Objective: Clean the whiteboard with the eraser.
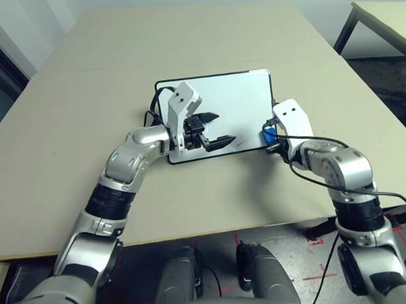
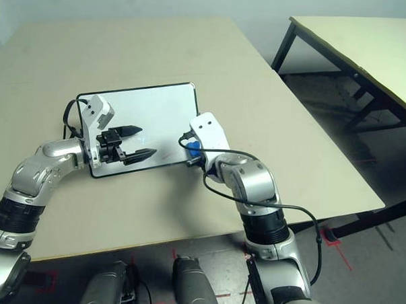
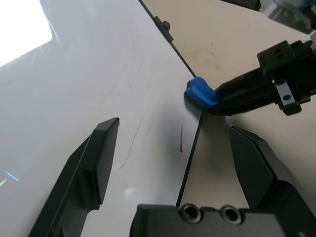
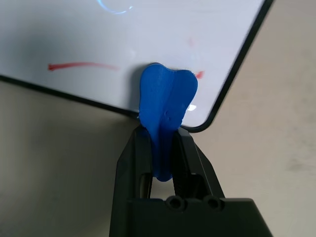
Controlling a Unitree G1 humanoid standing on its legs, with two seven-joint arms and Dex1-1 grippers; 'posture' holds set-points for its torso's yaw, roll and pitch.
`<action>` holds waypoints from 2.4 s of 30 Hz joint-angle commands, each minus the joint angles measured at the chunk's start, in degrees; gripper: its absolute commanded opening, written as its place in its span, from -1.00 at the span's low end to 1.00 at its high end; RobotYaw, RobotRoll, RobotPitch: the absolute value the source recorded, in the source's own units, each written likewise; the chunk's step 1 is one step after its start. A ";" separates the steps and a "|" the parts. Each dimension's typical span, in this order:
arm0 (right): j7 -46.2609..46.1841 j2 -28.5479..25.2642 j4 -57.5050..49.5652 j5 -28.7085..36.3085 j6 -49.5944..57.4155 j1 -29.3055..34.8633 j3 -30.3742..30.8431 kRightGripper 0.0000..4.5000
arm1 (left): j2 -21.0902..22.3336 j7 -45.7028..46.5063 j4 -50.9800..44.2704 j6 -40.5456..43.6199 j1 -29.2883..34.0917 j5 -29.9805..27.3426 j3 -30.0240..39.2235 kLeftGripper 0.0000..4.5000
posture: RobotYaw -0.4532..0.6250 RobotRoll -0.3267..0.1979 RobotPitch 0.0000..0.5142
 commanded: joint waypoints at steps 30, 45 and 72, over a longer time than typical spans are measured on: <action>0.58 6.94 3.60 1.96 -1.07 -5.39 2.68 -0.77 | 1.78 -0.27 -0.98 1.81 0.65 0.11 -0.51 1.00 | -0.37 0.25 -0.45; -0.71 2.17 16.22 -1.50 -10.80 -9.21 -0.75 -0.77 | 3.30 -0.15 -1.80 2.61 0.60 -0.46 -0.25 1.00 | -0.35 0.25 -0.47; 2.65 -0.19 9.40 1.42 -1.50 -5.61 4.26 -0.77 | 8.83 -4.01 -4.00 7.30 1.56 -0.32 -1.76 1.00 | -0.33 0.25 -0.48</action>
